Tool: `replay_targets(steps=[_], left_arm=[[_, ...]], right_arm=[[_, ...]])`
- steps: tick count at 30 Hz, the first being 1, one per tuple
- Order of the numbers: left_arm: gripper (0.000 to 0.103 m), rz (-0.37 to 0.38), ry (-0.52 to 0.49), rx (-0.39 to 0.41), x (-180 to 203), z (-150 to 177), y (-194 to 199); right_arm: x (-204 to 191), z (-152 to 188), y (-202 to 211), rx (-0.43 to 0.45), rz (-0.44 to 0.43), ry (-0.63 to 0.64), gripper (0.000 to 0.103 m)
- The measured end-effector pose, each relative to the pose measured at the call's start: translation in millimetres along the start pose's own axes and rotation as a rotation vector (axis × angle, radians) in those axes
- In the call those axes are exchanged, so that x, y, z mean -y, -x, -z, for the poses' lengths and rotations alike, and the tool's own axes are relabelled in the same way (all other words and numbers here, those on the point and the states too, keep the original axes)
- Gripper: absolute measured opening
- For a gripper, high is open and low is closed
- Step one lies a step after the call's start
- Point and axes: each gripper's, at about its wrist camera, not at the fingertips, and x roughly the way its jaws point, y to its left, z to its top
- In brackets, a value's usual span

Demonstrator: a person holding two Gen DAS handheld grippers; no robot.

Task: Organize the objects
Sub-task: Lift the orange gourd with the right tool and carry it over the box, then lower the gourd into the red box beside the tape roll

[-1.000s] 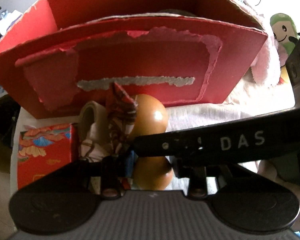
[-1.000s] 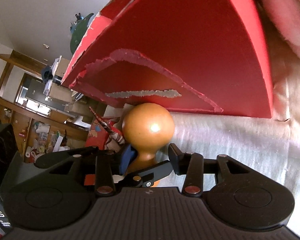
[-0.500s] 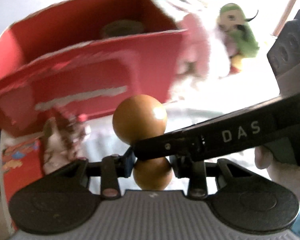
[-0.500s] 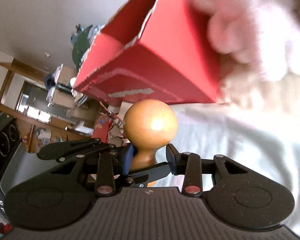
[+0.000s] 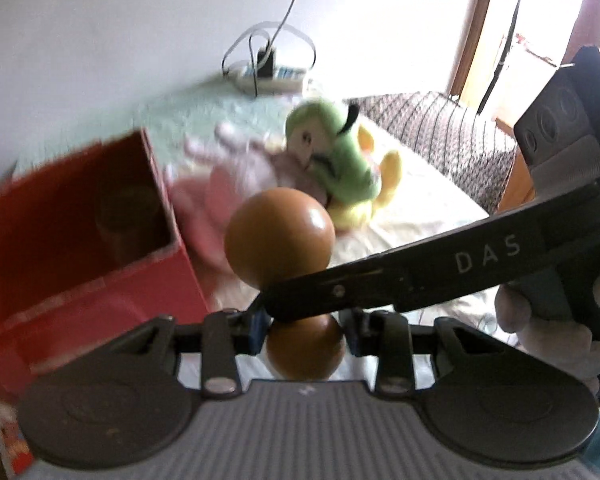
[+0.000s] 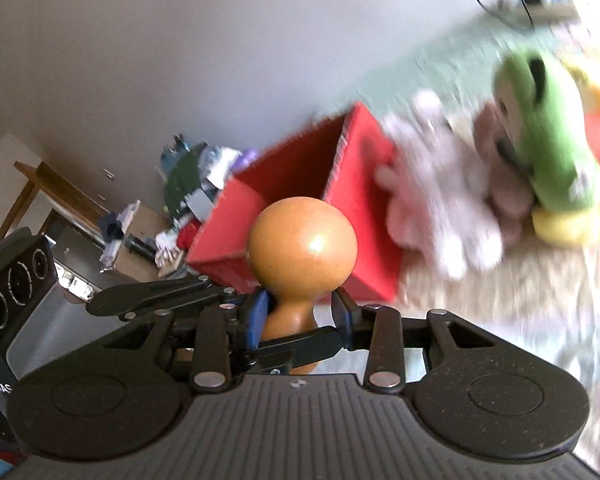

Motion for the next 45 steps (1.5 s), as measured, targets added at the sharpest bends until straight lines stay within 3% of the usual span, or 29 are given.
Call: replay_targets(steps=[8, 16, 24, 30, 38, 45], left_arm=[[0.038, -0.048, -0.032, 0.101, -32, -38, 42], [0.038, -0.088, -0.003, 0.12, -105, -68, 62], [0.039, -0.116, 0.033, 0.034, -168, -71, 22], [0.039, -0.057, 0.091, -0.082, -210, -58, -17], [0.039, 0.0, 0.116, -0.235, -235, -40, -61], [0.039, 0.035, 0.144, -0.323, -249, -37, -86]], right_arm=[[-56, -54, -33, 0.027, -0.027, 0.141, 0.038], [-83, -103, -98, -0.052, -0.015, 0.182, 0.038], [-81, -117, -164, -0.175, 0.072, 0.182, 0.036], [-71, -116, -210, -0.319, 0.166, 0.158, 0.036], [-56, -114, -253, -0.507, 0.248, 0.12, 0.033], [-41, -111, -268, -0.561, 0.297, 0.074, 0.029]])
